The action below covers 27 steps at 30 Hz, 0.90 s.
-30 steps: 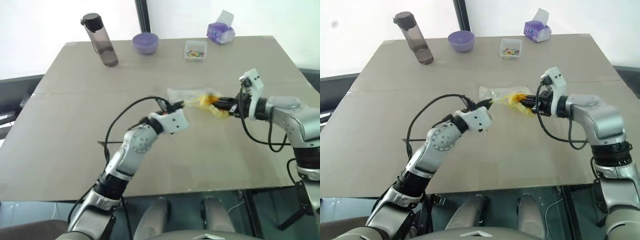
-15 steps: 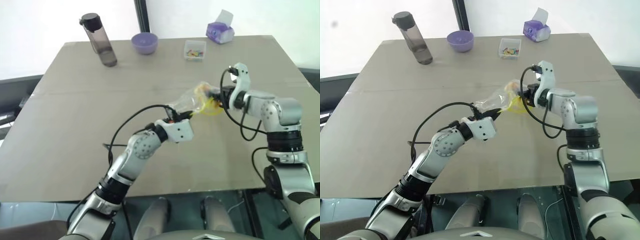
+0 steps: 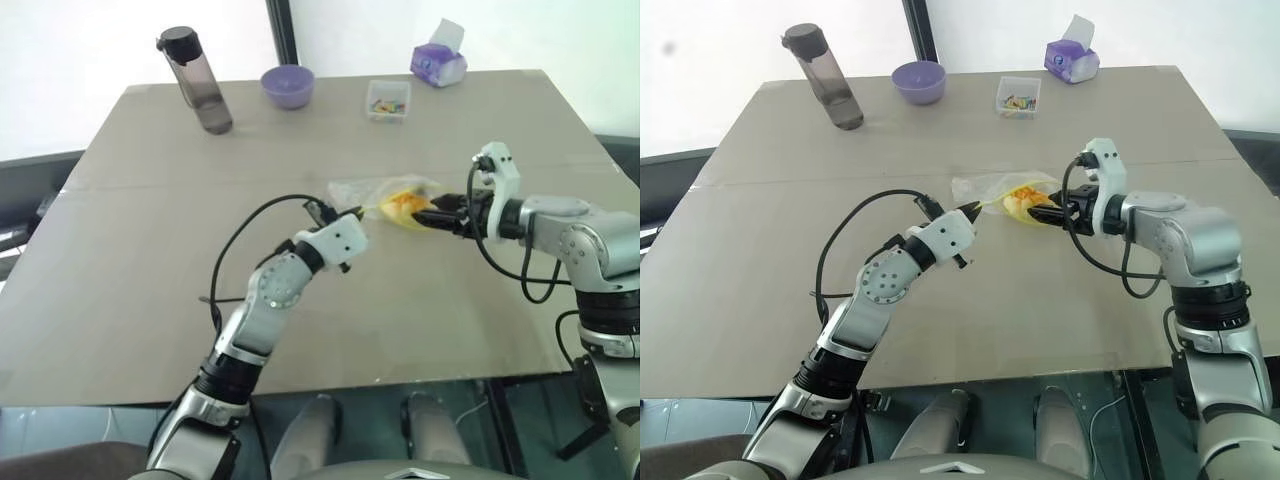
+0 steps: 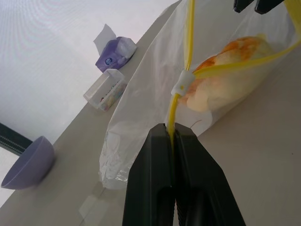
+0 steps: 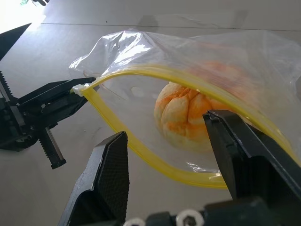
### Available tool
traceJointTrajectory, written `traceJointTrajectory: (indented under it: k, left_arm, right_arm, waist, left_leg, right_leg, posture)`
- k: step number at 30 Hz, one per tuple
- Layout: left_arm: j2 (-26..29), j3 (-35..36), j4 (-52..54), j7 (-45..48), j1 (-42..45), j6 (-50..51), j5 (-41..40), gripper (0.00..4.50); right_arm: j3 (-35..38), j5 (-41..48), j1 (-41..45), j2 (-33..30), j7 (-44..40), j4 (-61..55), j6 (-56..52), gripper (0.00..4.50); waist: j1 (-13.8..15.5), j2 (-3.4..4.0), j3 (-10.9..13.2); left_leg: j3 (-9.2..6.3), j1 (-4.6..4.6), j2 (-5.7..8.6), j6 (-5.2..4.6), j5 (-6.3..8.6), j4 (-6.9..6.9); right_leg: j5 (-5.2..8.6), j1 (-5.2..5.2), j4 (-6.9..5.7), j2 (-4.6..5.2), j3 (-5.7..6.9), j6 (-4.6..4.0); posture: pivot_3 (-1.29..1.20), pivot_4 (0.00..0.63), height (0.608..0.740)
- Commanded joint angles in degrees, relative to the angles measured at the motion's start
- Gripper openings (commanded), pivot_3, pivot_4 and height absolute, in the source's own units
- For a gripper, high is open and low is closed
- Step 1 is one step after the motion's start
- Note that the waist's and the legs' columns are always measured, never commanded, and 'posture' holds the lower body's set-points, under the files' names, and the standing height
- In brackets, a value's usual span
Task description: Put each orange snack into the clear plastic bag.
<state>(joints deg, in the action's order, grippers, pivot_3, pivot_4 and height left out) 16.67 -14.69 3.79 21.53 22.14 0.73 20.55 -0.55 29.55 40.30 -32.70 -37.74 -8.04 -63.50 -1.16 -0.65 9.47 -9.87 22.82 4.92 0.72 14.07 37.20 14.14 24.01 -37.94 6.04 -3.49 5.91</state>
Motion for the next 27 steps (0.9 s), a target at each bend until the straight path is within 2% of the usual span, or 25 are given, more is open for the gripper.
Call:
traceJointTrajectory:
  k: [1, 7, 12, 16, 21, 27]
  left_arm:
    - [-0.4, 0.6, 1.1, -0.7, 0.1, -0.1, -0.8, 0.00]
    - [-0.4, 0.6, 1.1, -0.8, 0.2, 0.0, -0.9, 0.00]
    - [-0.4, 0.7, 1.0, -1.0, 0.2, 0.1, -0.9, 0.00]
    - [-0.4, 0.7, 1.0, -0.9, 0.1, 0.2, -0.9, 0.00]
    - [-0.3, 0.7, 0.8, -0.8, 0.3, 0.2, -0.9, 0.00]
    - [-0.1, 0.7, 1.4, -0.8, -0.2, 0.4, -0.7, 0.00]
  right_arm:
    - [1.9, 1.4, -2.4, -4.2, -4.5, -5.2, 3.7, 2.91]
    - [1.0, 0.2, -9.4, -16.1, -16.7, -10.3, 14.5, 2.91]
    - [-5.6, -13.1, -11.4, -22.9, -16.7, -5.7, 27.3, 2.91]
    - [-10.1, -21.4, -8.9, -19.8, -12.4, -0.5, 33.7, 2.91]
    - [-16.0, -31.3, -6.8, -18.1, -11.5, 3.5, 42.2, 2.91]
    - [-15.4, -35.2, -2.8, -13.6, -9.3, 6.8, 44.4, 2.91]
  waist:
    - [0.4, -0.01, 0.0]
    - [0.6, -0.01, 0.0]
    - [0.1, -0.02, 0.0]
    - [0.1, -0.03, 0.0]
    - [0.4, -0.02, 0.0]
    - [0.4, -0.03, 0.0]
  left_leg:
    - [-0.01, 0.01, 0.01, 0.00, 0.00, 0.00]
    - [-0.01, 0.05, 0.07, -0.01, 0.01, 0.04]
    - [0.05, -0.05, 0.00, -0.02, 0.01, 0.03]
    - [0.04, -0.11, -0.01, 0.01, 0.00, 0.08]
    - [0.02, -0.07, 0.01, 0.15, -0.09, 0.08]
    - [-0.01, -0.07, 0.00, 0.16, -0.09, 0.06]
  right_leg:
    - [0.00, 0.00, 0.01, 0.00, 0.00, 0.00]
    - [0.00, -0.07, 0.12, 0.07, 0.06, 0.01]
    - [0.01, -0.09, 0.06, 0.02, 0.04, 0.03]
    - [0.01, -0.19, 0.07, 0.02, 0.05, 0.03]
    - [0.01, -0.17, 0.10, 0.03, 0.06, 0.03]
    - [0.01, -0.16, 0.10, 0.02, 0.06, 0.02]
  posture:
    - [0.00, 0.150, 0.740]
    - [0.00, 0.150, 0.740]
    - [0.00, 0.150, 0.740]
    - [0.00, 0.150, 0.740]
    - [0.00, 0.150, 0.740]
    - [0.00, 0.150, 0.740]
